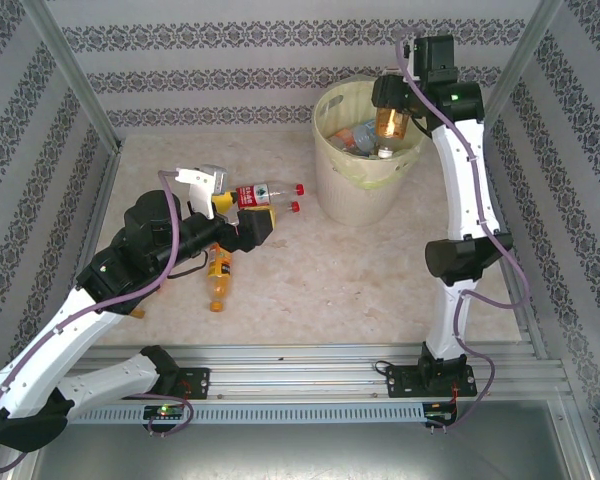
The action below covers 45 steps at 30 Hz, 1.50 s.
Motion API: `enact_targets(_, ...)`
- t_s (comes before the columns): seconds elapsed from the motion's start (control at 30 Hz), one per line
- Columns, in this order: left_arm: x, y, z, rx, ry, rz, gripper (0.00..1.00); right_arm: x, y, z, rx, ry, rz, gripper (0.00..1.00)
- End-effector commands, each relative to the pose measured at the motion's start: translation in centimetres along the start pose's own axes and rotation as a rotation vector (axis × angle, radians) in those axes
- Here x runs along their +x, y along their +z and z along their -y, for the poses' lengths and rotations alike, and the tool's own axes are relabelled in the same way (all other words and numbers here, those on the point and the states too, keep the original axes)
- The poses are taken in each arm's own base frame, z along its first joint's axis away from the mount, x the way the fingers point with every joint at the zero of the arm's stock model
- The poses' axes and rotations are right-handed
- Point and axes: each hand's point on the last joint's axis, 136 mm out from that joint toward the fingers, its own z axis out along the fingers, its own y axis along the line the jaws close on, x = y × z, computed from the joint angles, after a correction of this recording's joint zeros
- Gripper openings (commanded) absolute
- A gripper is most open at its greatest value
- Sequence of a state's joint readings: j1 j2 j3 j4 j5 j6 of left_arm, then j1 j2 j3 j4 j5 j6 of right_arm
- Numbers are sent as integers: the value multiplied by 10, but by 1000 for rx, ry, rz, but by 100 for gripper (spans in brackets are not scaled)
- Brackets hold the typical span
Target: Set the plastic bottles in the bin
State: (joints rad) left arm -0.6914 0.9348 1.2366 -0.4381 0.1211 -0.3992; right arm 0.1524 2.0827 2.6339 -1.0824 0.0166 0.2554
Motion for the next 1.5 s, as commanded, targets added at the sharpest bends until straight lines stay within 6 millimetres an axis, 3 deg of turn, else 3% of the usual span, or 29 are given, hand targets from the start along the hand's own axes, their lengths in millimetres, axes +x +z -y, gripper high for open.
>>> enact_targets(0.0, 9, 0, -13, -53, 14, -25, 100, 4, 8, 3, -2, 14, -23, 70)
enact_targets(0.3, 23, 0, -23, -103, 11, -82, 100, 28, 32, 5, -23, 37, -122, 76)
enact_targets(0.57, 28, 2, -30, -135, 11, -104, 100, 24, 18, 6, -23, 40, -111, 88)
enact_targets(0.8, 38, 6, -39, -181, 12, -149, 100, 13, -15, 9, -45, 42, -76, 94)
enact_targets(1.07, 57, 10, -51, -237, 20, -230, 100, 13, -68, -12, -163, -1, -30, 94)
enact_targets(1.33, 84, 8, -80, -408, -36, -368, 100, 50, -129, -45, -402, 25, -24, 96)
enact_targets(1.47, 98, 5, -98, -528, -85, -455, 100, 86, -157, -63, -550, 66, -64, 98)
